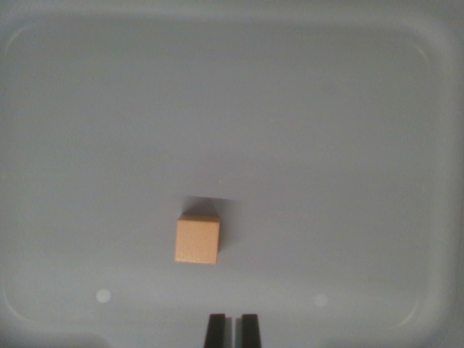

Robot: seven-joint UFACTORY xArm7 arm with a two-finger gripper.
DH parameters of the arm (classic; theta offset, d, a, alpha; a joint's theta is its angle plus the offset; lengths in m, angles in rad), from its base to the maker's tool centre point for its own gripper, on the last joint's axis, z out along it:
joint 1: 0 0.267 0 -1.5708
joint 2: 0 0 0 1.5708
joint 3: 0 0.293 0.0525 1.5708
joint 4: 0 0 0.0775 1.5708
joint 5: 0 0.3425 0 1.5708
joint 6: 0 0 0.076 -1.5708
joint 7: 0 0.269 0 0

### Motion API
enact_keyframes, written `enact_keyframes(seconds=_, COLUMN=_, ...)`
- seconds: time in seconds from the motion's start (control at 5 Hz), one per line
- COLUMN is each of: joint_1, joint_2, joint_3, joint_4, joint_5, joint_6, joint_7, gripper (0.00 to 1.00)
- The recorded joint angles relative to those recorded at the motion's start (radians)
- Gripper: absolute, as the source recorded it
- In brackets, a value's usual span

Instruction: Push wooden cube

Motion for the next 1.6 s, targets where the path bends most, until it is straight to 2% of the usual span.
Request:
enact_keyframes(seconds=1.0, joint_1=0.0008, joint_2=-0.001, joint_3=0.001, joint_4=-0.022, joint_5=-0.0017, joint_6=-0.021, joint_7=0.005, gripper=0.00)
enact_keyframes(seconds=1.2, joint_1=0.0015, joint_2=-0.001, joint_3=0.002, joint_4=-0.040, joint_5=-0.0030, joint_6=-0.038, joint_7=0.008, gripper=0.00)
enact_keyframes(seconds=1.4, joint_1=0.0015, joint_2=-0.001, joint_3=0.002, joint_4=-0.040, joint_5=-0.0030, joint_6=-0.038, joint_7=0.008, gripper=0.00)
enact_keyframes(seconds=1.6, joint_1=0.0024, joint_2=-0.001, joint_3=0.004, joint_4=-0.062, joint_5=-0.0047, joint_6=-0.060, joint_7=0.013, gripper=0.00)
